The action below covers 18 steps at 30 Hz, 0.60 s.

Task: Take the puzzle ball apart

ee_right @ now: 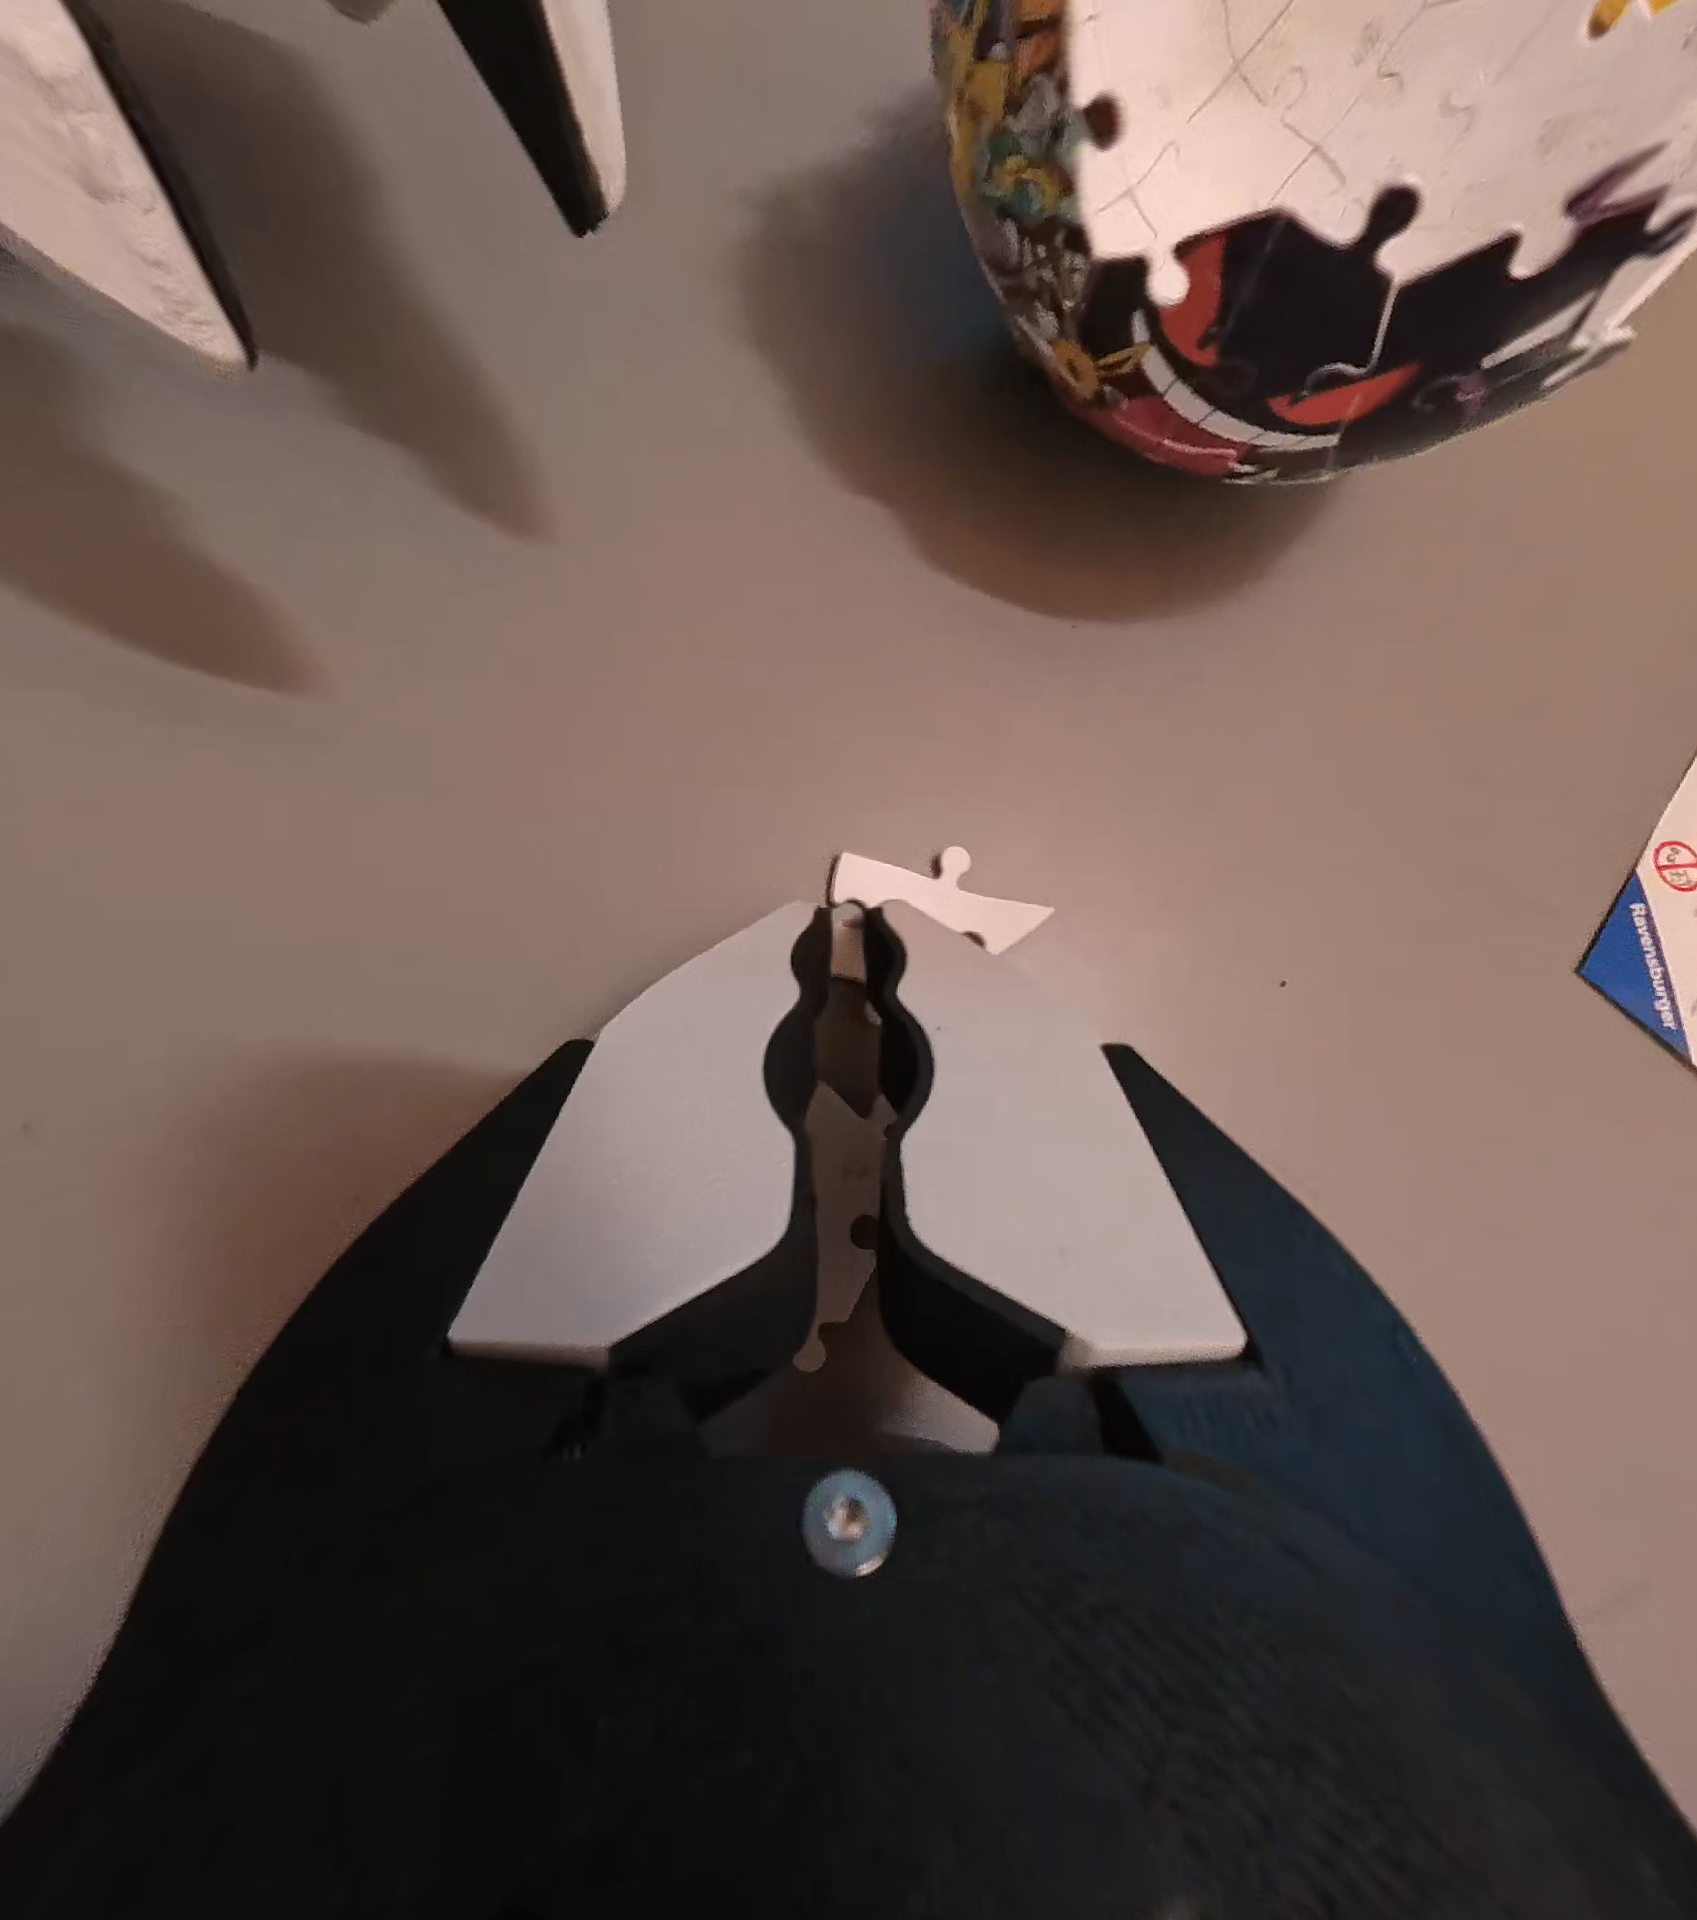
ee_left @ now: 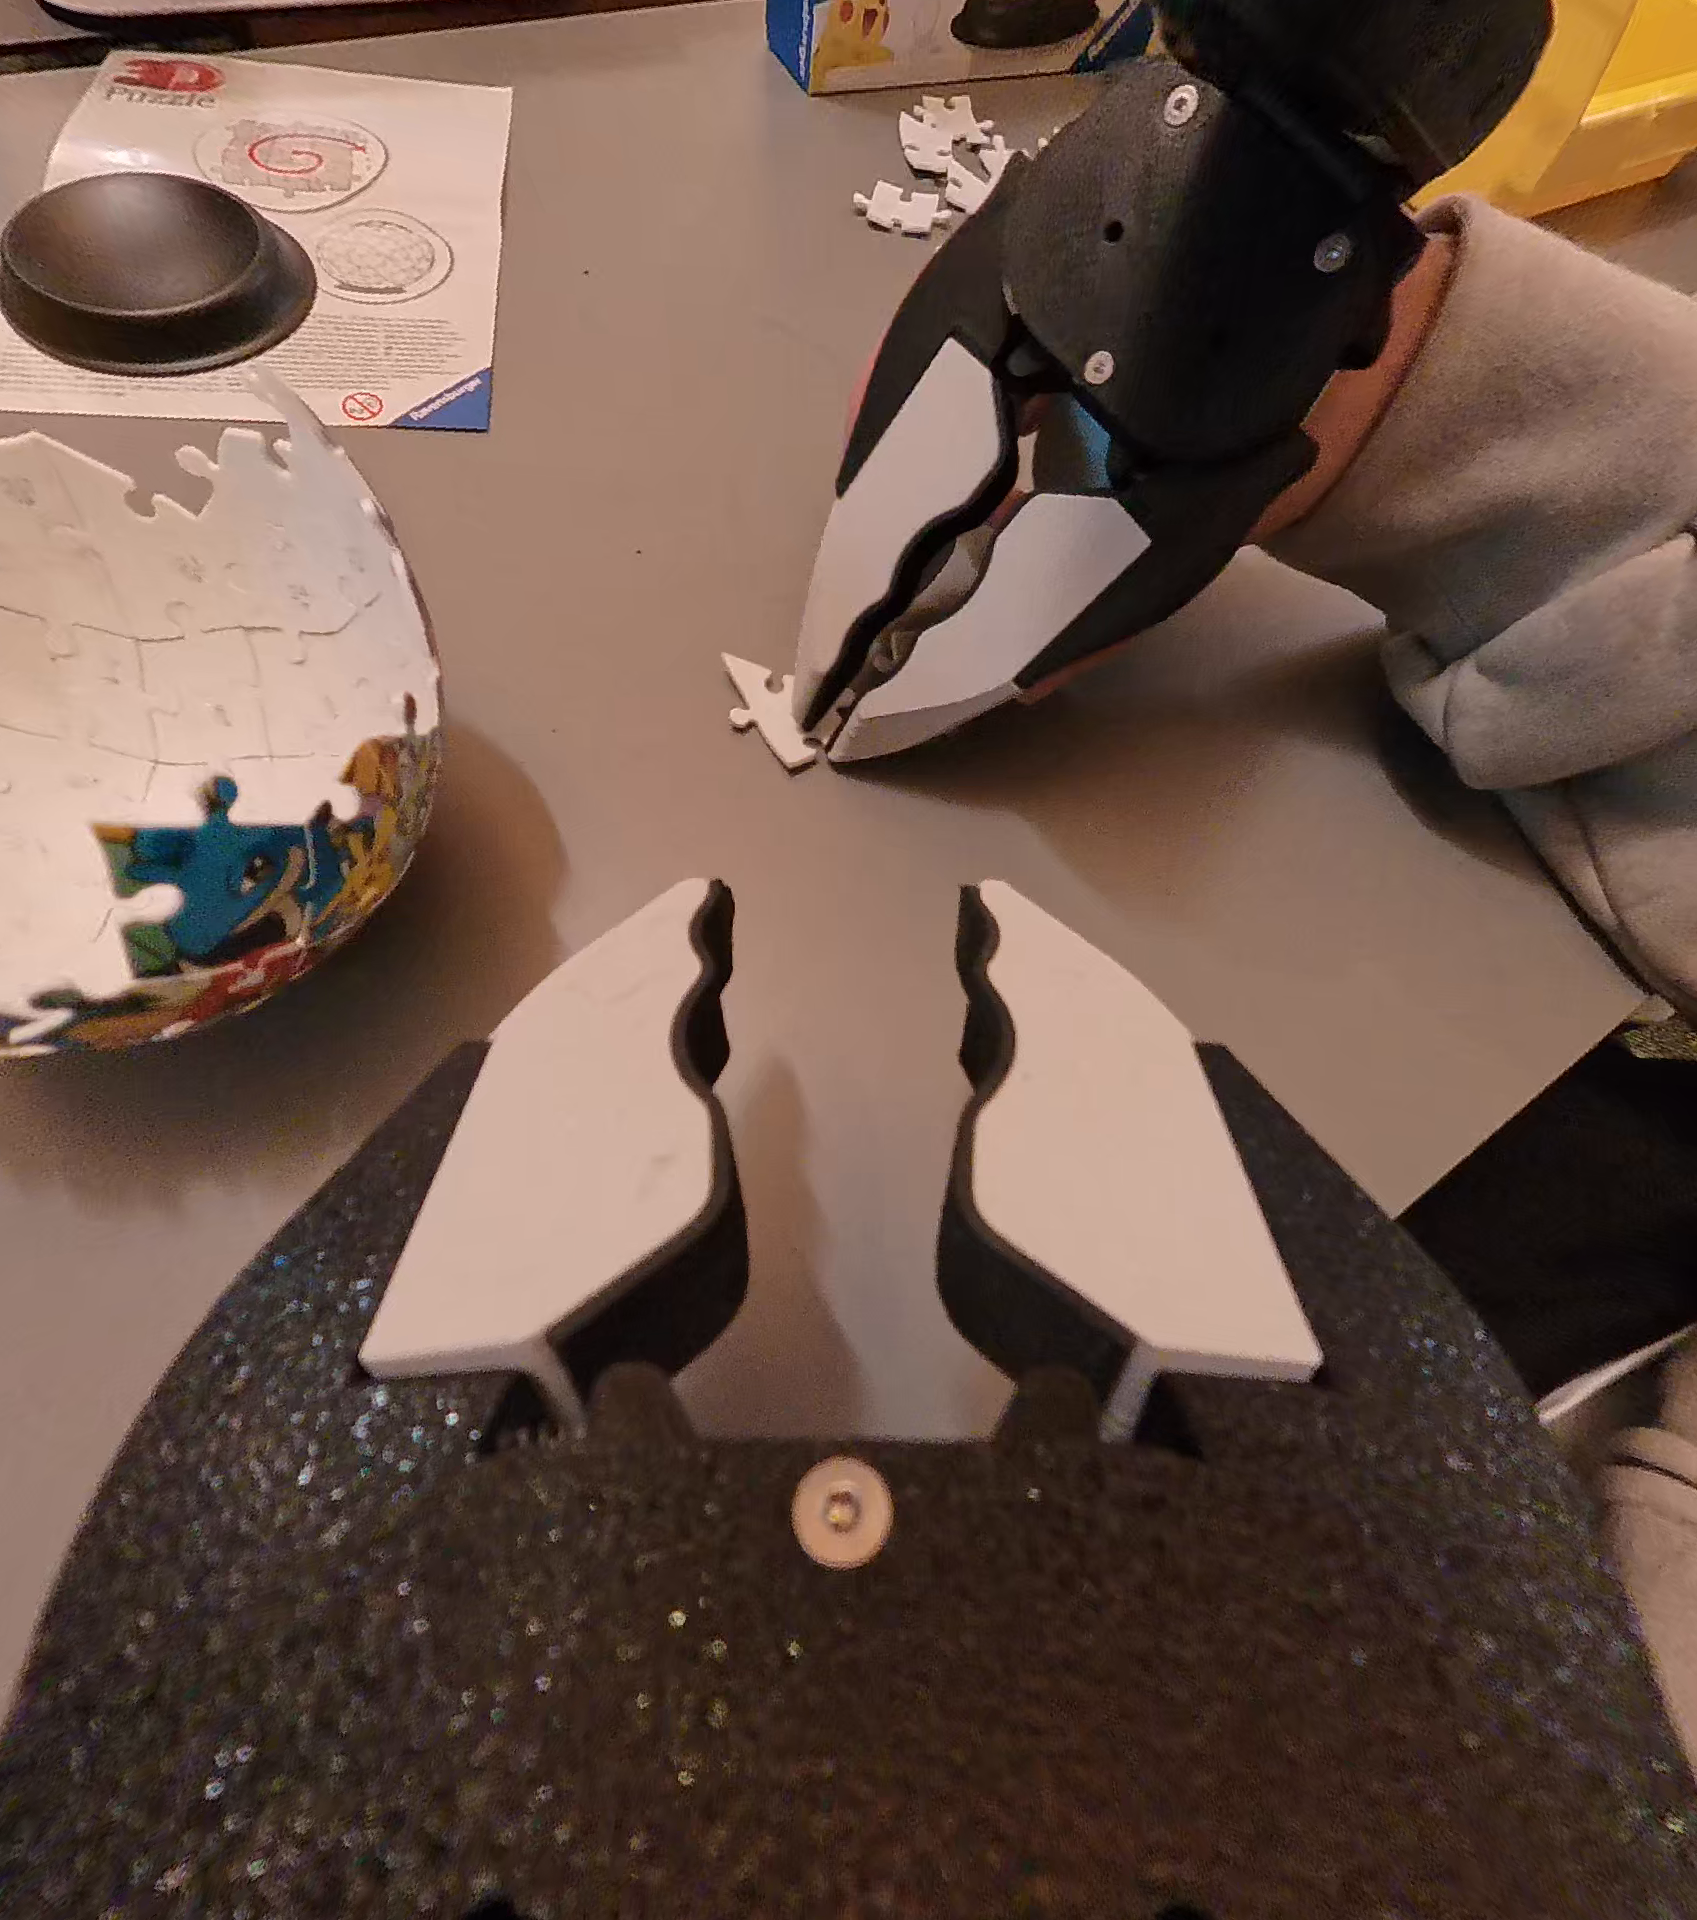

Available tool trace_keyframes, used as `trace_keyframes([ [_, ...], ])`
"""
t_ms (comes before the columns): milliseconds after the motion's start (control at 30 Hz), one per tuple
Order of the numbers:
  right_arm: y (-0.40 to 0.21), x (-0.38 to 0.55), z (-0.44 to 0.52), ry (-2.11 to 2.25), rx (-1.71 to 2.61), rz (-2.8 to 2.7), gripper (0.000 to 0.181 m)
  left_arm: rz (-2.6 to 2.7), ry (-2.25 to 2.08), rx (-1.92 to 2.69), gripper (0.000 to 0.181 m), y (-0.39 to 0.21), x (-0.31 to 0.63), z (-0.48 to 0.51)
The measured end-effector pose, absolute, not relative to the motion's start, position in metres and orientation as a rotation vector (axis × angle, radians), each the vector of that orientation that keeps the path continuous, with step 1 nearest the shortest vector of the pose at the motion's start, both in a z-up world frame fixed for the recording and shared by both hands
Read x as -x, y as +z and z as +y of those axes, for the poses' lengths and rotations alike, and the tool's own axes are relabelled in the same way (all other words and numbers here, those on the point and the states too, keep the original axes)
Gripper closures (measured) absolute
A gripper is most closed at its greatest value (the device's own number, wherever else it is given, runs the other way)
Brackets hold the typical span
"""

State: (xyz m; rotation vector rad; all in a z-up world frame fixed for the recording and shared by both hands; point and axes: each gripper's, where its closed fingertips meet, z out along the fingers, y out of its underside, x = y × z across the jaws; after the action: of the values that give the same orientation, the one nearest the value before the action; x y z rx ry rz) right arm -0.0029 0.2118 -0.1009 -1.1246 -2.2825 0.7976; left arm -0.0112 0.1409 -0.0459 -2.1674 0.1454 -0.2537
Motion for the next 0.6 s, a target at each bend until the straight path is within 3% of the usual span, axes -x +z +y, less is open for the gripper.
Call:
trace_keyframes([
  [33,-0.101,0.002,0.210,0.806,1.118,-2.295,0.181,0.146,-0.249,2.166,0.140,-0.046,0.012,0.141],
  [367,-0.083,0.004,0.213,0.794,1.031,-2.222,0.179,0.130,-0.258,2.164,0.141,-0.046,0.015,0.141],
  [433,-0.083,0.008,0.223,0.768,1.102,-2.162,0.136,0.137,-0.251,2.170,0.141,-0.047,0.016,0.140],
  [533,-0.094,0.011,0.229,0.705,1.171,-2.150,0.119,0.146,-0.246,2.175,0.141,-0.048,0.016,0.140],
  [600,-0.095,0.015,0.228,0.719,1.183,-2.131,0.117,0.145,-0.252,2.179,0.141,-0.049,0.016,0.140],
])
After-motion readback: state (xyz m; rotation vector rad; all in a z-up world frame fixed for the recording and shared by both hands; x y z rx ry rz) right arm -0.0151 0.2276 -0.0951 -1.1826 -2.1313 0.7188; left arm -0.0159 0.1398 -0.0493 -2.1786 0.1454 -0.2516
